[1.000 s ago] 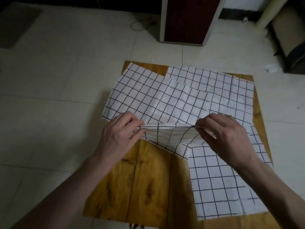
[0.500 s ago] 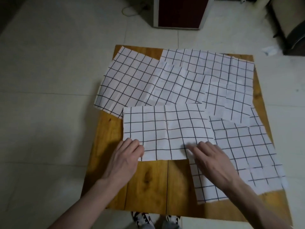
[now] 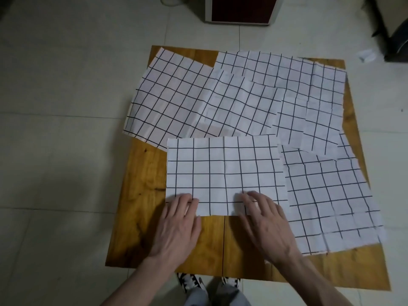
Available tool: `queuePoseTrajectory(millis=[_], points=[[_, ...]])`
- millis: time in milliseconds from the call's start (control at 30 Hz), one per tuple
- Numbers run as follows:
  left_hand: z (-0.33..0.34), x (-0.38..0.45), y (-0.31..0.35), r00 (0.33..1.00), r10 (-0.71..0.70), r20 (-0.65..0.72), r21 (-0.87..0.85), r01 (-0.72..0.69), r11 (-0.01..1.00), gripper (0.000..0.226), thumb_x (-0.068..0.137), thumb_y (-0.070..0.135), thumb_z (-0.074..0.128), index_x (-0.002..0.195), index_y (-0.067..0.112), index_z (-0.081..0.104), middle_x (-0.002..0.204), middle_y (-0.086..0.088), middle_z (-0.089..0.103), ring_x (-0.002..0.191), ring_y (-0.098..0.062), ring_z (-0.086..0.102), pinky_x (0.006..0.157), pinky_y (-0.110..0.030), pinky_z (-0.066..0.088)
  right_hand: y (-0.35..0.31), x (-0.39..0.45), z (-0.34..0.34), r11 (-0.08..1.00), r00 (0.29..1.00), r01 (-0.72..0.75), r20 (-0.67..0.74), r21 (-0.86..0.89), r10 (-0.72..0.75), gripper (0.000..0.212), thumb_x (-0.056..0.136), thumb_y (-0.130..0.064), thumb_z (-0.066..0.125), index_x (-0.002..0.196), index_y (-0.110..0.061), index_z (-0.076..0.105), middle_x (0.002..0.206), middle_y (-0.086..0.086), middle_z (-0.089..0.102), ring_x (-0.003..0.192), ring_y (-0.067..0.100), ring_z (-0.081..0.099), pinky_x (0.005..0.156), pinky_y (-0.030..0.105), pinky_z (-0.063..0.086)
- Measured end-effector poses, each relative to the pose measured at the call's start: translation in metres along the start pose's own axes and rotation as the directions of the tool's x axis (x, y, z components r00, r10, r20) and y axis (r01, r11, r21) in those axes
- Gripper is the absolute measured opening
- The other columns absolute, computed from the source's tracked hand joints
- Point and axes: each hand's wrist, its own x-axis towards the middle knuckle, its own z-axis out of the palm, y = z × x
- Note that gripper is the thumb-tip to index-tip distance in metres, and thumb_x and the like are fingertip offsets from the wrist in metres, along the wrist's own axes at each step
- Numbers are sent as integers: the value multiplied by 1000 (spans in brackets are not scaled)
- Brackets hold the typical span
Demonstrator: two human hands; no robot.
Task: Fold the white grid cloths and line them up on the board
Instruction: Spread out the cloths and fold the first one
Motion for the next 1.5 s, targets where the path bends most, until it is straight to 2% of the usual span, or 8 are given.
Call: queuePoseTrajectory(millis=[67,133,233,533,833,1133,1267,1500], points=[[11,6,14,998,-54,-32,-28,54,998,54,109,39,23,150,14,49,155,-10,49,147,-28,45,115,-52,46,-17,8,9,1000,1000,-23,2,21,23,60,109,-49,31,161,-20,29,165,6,36,153,25,32,124,40,28],[20,16,27,996,-80,-43,-37,79,996,61,113,41,11,161,14,36,168,-12,35,157,-29,28,125,-52,33,-31,18,18,999,998,-44,36,27,43,65,110,-52,27,167,-25,12,174,3,14,161,22,9,128,43,11],[34,26,34,996,-87,-22,31,88,996,65,112,45,0,168,16,16,176,-12,10,163,-30,8,129,-55,21,-46,32,30,998,997,-55,60,20,54,68,110,-53,28,167,-25,5,175,1,3,162,20,-2,128,46,6],[44,19,17,989,-147,-30,78,149,986,76,107,66,14,169,24,5,177,-7,-1,163,-28,0,128,-59,18,-27,26,45,987,978,-160,137,-6,160,76,106,-67,22,167,-29,-2,175,-1,-9,161,20,-8,128,48,2],[45,10,-2,981,-193,-21,66,194,979,93,103,72,18,167,7,-1,176,-13,-6,163,-27,-3,129,-51,19,8,11,33,946,936,-322,158,31,313,80,102,-72,9,165,-27,-14,173,-1,-20,159,17,-19,131,48,1],[45,9,-5,979,-197,-56,45,199,979,82,108,60,14,166,4,0,175,-16,-3,163,-28,0,128,-51,22,14,10,31,941,931,-335,177,55,321,79,102,-70,9,163,-28,-19,171,-4,-27,157,14,-24,130,45,-6],[45,9,-6,980,-191,-64,64,195,979,83,108,61,15,166,3,-1,175,-17,-3,163,-29,0,129,-50,19,11,6,32,918,917,-389,130,80,378,73,106,-62,7,164,-26,-16,172,-5,-22,158,13,-20,131,46,-1],[45,10,-5,979,-194,-63,61,198,978,83,108,61,12,166,3,-1,175,-18,-4,163,-30,-1,128,-51,21,11,6,30,917,919,-386,134,105,372,72,105,-61,6,163,-25,-18,171,-5,-25,158,13,-22,130,43,-8]])
